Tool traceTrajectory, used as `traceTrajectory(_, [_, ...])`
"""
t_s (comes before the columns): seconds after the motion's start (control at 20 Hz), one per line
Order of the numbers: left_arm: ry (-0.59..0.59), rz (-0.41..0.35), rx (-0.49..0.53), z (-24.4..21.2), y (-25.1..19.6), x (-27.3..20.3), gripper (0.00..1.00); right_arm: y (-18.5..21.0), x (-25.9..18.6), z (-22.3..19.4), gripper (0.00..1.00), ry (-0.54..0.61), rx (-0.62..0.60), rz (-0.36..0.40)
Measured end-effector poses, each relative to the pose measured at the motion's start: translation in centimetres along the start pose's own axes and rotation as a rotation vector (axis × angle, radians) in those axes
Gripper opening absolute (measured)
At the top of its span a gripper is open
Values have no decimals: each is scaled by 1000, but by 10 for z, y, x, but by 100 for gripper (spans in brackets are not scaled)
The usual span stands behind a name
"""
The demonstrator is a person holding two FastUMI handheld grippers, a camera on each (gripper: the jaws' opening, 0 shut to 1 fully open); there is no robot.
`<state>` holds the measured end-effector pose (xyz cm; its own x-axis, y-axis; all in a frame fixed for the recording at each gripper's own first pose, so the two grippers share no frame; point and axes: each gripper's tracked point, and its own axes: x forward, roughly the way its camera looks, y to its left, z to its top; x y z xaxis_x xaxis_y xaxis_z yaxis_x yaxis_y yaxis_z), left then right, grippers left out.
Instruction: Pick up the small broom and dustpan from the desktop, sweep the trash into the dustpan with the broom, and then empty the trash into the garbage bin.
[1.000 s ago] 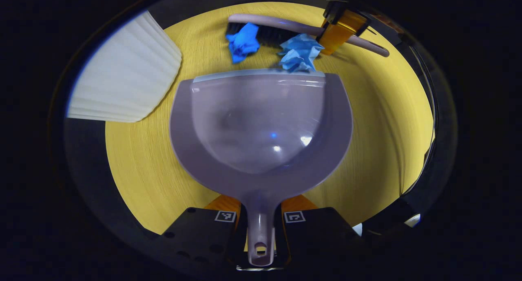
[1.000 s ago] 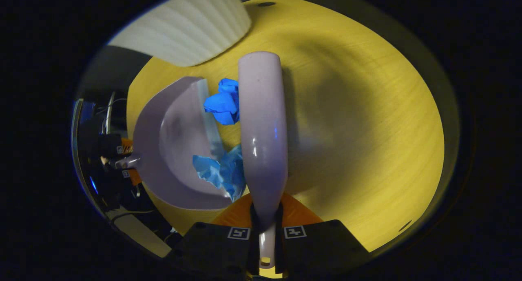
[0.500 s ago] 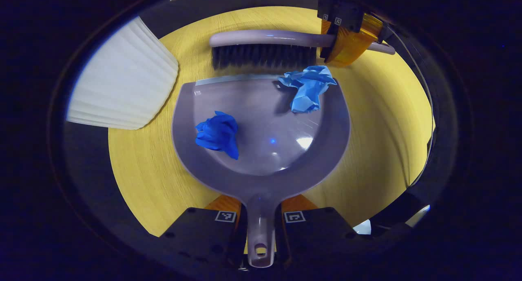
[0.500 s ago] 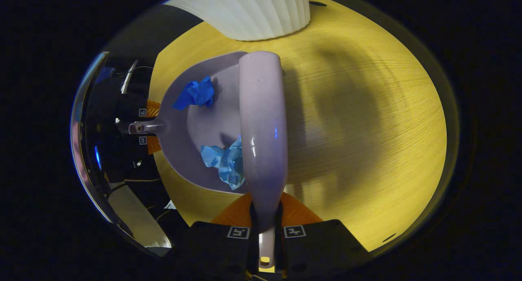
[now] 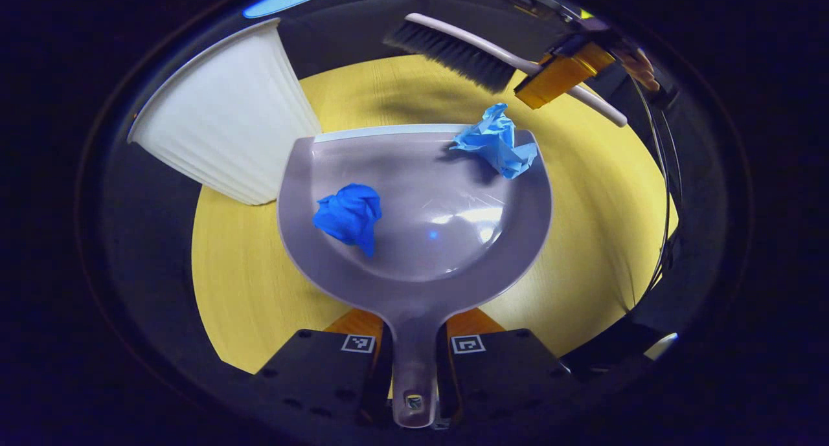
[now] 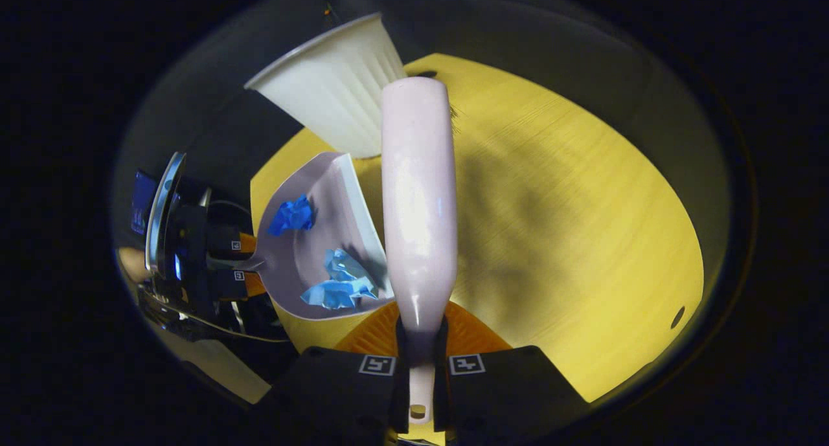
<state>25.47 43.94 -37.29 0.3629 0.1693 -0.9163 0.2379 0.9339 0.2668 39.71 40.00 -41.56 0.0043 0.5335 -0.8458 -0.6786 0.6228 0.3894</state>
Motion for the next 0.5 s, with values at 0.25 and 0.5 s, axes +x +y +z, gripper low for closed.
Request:
traceTrajectory(0.25, [-159,11,-39,15,-2,13,26,-30,-2,-31,16,-330,161,-82])
traceTrajectory(0.5, [-249,103,11,55,20,-21,26,-43,26,-93,15,-571,313,-61])
